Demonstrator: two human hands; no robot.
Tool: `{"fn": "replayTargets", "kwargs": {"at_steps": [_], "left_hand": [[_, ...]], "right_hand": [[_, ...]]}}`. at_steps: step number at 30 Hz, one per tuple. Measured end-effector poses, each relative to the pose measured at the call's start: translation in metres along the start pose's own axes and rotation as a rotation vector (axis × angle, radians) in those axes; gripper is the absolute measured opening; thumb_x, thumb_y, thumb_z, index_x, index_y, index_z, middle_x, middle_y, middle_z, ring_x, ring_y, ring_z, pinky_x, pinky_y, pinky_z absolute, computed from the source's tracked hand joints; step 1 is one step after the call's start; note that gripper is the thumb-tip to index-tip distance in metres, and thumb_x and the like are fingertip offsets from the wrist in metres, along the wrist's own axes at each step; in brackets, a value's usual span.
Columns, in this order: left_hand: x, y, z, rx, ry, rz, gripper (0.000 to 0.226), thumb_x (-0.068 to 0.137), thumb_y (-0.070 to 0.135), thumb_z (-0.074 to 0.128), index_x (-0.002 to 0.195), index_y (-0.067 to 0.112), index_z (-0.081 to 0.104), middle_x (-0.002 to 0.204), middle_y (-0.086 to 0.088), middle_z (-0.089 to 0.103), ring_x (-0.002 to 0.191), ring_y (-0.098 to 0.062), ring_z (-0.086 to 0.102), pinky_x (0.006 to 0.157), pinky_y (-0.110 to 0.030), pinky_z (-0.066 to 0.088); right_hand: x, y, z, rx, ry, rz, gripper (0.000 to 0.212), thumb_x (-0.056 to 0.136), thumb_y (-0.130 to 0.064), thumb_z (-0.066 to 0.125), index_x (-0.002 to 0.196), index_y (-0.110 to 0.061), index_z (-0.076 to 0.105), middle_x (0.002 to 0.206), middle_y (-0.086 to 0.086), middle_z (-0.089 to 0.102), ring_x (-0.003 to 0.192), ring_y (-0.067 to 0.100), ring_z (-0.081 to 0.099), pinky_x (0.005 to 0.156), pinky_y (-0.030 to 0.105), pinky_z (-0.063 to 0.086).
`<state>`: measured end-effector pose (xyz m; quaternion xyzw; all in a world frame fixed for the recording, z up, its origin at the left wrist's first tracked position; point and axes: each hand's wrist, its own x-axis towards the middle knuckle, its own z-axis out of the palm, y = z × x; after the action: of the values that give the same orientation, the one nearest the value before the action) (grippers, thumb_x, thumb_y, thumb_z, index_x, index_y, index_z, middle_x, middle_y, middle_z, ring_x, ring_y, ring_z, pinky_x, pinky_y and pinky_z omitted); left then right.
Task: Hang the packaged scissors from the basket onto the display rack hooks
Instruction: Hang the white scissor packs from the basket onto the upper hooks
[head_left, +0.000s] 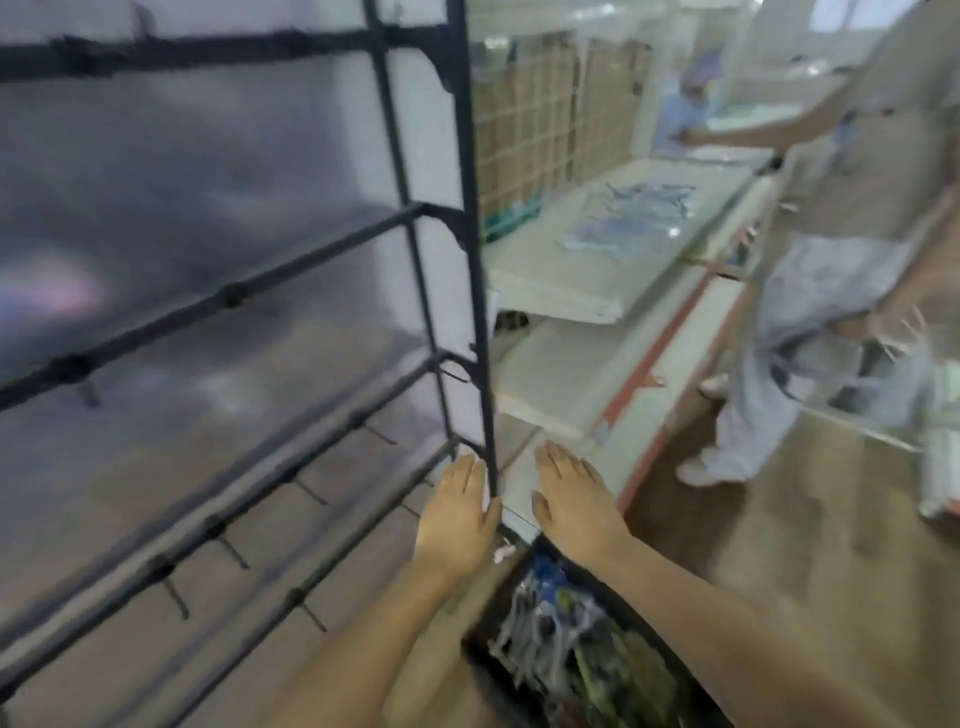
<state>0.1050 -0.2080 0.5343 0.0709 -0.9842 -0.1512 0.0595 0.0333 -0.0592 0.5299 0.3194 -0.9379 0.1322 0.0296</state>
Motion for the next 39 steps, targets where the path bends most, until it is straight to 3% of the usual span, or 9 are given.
{"fn": "replayTargets", "kwargs": {"at_steps": [4, 7, 9, 14, 23, 27, 32, 39], "left_hand": [[-0.008, 0.044, 0.076, -0.046, -0.202, 0.029, 0.053, 0.099, 0.030, 0.037, 0.146, 0.010, 0.026, 0.155, -0.007, 0.023, 0.143, -0.021, 0.020, 0.114, -0.028, 0.015], [-0.014, 0.066, 0.119, -0.084, -0.345, 0.045, 0.051, 0.099, 0.033, 0.039, 0.145, 0.012, 0.032, 0.150, -0.001, 0.033, 0.138, -0.019, 0.029, 0.113, -0.028, 0.024], [-0.019, 0.078, 0.140, -0.067, -0.413, 0.077, 0.052, 0.099, 0.036, 0.038, 0.145, 0.012, 0.032, 0.151, -0.002, 0.032, 0.139, -0.015, 0.027, 0.114, -0.026, 0.021], [-0.023, 0.086, 0.184, -0.100, -0.567, 0.055, 0.053, 0.102, 0.031, 0.035, 0.148, 0.010, 0.023, 0.156, -0.002, 0.019, 0.144, -0.014, 0.014, 0.116, -0.024, 0.009], [0.009, 0.031, 0.282, 0.005, -0.678, 0.019, 0.043, 0.097, 0.023, 0.045, 0.136, 0.005, 0.045, 0.143, -0.009, 0.041, 0.133, -0.020, 0.035, 0.114, -0.029, 0.024], [0.020, -0.003, 0.345, 0.034, -0.720, -0.073, 0.032, 0.093, 0.019, 0.046, 0.118, 0.001, 0.055, 0.124, -0.014, 0.052, 0.117, -0.028, 0.047, 0.102, -0.039, 0.037], [0.023, -0.045, 0.450, 0.040, -0.786, -0.042, 0.045, 0.097, 0.023, 0.045, 0.137, 0.003, 0.040, 0.140, -0.011, 0.040, 0.132, -0.026, 0.035, 0.105, -0.033, 0.030], [0.036, -0.078, 0.582, -0.060, -0.756, -0.106, 0.044, 0.098, 0.027, 0.046, 0.134, 0.003, 0.041, 0.138, -0.012, 0.042, 0.126, -0.024, 0.037, 0.098, -0.033, 0.034]], "right_hand": [[-0.072, 0.073, 0.029, 0.013, -0.200, 0.185, 0.059, 0.098, -0.029, 0.039, 0.149, -0.007, 0.019, 0.155, 0.008, 0.022, 0.143, 0.021, 0.022, 0.115, 0.033, 0.019], [-0.114, 0.114, 0.047, 0.005, -0.301, 0.320, 0.058, 0.100, -0.031, 0.032, 0.151, -0.012, 0.013, 0.158, 0.004, 0.013, 0.144, 0.016, 0.015, 0.116, 0.030, 0.014], [-0.135, 0.138, 0.058, 0.015, -0.369, 0.400, 0.058, 0.100, -0.031, 0.032, 0.151, -0.012, 0.012, 0.158, 0.004, 0.011, 0.145, 0.017, 0.012, 0.117, 0.032, 0.013], [-0.159, 0.174, 0.090, 0.091, -0.421, 0.568, 0.056, 0.101, -0.029, 0.033, 0.150, -0.010, 0.016, 0.157, 0.005, 0.015, 0.145, 0.018, 0.014, 0.116, 0.032, 0.017], [-0.153, 0.195, 0.194, 0.211, -0.438, 0.728, 0.053, 0.099, -0.025, 0.041, 0.146, -0.004, 0.027, 0.153, 0.010, 0.027, 0.142, 0.022, 0.025, 0.114, 0.031, 0.022], [-0.148, 0.207, 0.263, 0.226, -0.472, 0.731, 0.053, 0.098, -0.025, 0.043, 0.145, -0.004, 0.029, 0.153, 0.011, 0.028, 0.141, 0.023, 0.025, 0.113, 0.031, 0.022], [-0.143, 0.223, 0.382, 0.274, -0.505, 0.750, 0.055, 0.096, -0.022, 0.047, 0.144, -0.001, 0.030, 0.149, 0.016, 0.032, 0.138, 0.027, 0.030, 0.111, 0.033, 0.025], [-0.116, 0.246, 0.517, 0.338, -0.447, 0.755, 0.052, 0.097, -0.021, 0.046, 0.143, -0.002, 0.030, 0.148, 0.016, 0.032, 0.131, 0.032, 0.037, 0.101, 0.040, 0.035]]}}
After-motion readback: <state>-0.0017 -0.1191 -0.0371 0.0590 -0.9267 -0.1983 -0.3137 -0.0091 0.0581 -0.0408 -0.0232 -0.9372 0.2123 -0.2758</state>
